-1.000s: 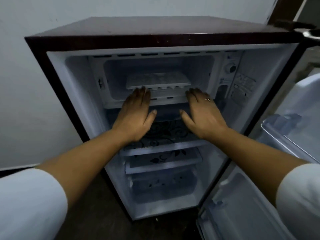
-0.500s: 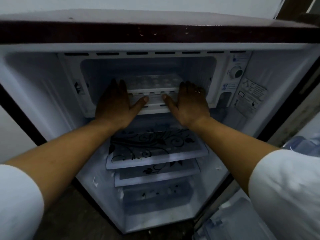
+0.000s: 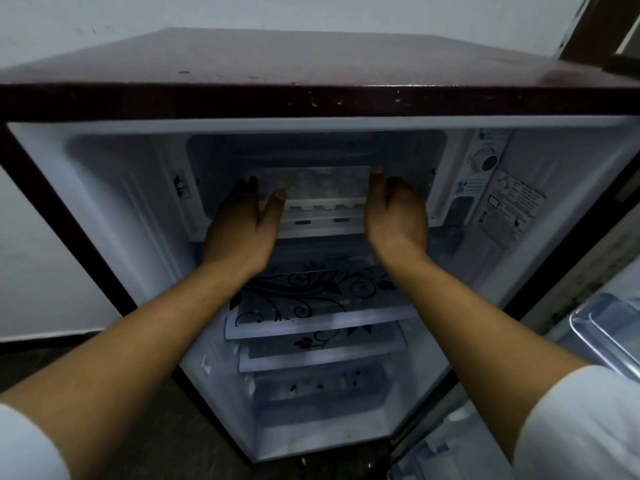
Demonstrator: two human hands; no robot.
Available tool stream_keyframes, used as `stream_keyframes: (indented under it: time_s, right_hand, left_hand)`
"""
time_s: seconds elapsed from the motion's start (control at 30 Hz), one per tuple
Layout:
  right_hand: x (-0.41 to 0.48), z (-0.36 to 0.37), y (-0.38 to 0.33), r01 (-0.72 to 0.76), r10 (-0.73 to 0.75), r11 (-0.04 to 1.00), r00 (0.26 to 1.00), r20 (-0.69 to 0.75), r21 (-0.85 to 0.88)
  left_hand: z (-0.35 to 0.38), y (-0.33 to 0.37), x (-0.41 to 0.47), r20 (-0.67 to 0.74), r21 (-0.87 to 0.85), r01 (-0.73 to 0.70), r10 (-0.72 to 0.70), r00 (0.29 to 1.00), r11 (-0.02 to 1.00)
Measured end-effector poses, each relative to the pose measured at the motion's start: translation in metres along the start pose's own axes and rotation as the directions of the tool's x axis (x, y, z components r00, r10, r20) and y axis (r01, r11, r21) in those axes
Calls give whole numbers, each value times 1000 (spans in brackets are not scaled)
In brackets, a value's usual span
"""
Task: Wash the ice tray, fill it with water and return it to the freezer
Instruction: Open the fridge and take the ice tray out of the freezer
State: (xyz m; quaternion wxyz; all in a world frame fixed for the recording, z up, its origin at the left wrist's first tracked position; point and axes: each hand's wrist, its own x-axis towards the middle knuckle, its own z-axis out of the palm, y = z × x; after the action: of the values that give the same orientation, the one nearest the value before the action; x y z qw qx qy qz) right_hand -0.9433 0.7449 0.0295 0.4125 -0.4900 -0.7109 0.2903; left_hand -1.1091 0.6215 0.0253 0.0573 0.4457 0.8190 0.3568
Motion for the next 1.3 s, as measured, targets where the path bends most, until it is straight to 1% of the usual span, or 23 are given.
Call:
stream_keyframes:
  time_s: [0.1,0.2,0.23,0.27,0.33,0.4,0.43,0.5,0.57,0.6,0.67,0.73,0.8,0.97,1.03,1.17,1.3]
  right_hand:
    - [-2,-8,-9,-25,32,992,998,-49,124]
    - [0,-13,-11,-172,196,940,979,-54,294]
    - [2,-15,-11,-239,276,894,960,-45,378]
    - [5,-17,-10,-307,362,825,932,-25,474]
    - [9,-23,-10,-433,516,635,854,65,639]
    - [6,-32,-9,-536,602,442,772,205,719]
    - [4,-35,-8,-577,620,374,737,267,726]
    - [1,-38,-2,-612,625,293,704,336,735]
    - [-3,-38,3,-624,611,241,693,383,744]
    - [-4,-38,6,-634,613,232,684,395,737]
    - [-9,-41,8,-658,617,245,672,409,712]
    - [-16,-47,8,-682,617,262,662,425,683]
    - [-22,-53,9,-707,623,277,648,439,650]
    - [-45,-64,12,-707,614,414,682,397,573]
    - [-59,-69,10,-700,616,453,693,374,552]
    - [-94,-81,3,-692,618,492,705,348,528]
    - [-132,-94,-6,-688,624,512,709,328,515]
  left_hand:
    - [-4,0,-7,-18,-68,7,-9,1000,998]
    - [-7,1,-14,-50,-170,27,-36,998,985]
    - [-9,2,-17,-60,-213,31,-45,997,977]
    - [-11,3,-21,-73,-269,38,-60,995,962]
    - [-13,4,-29,-94,-410,70,-118,989,910]
    - [-14,4,-37,-93,-575,129,-221,971,808]
    - [-14,5,-41,-86,-662,160,-286,954,732]
    - [-17,12,-47,-50,-823,200,-419,907,531]
    - [-22,22,-52,5,-932,184,-497,868,313]
    - [-25,26,-53,36,-959,176,-522,852,221]
    - [-29,30,-55,101,-975,193,-551,828,112]
    - [-33,32,-58,176,-969,242,-558,811,47]
    - [-39,33,-62,227,-960,281,-551,803,14]
    - [-47,28,-82,301,-938,345,-548,781,-22]
    - [-49,24,-92,330,-927,373,-538,776,-31]
    - [-57,16,-113,364,-905,425,-538,761,-11]
    - [-73,10,-142,380,-882,470,-542,750,31]
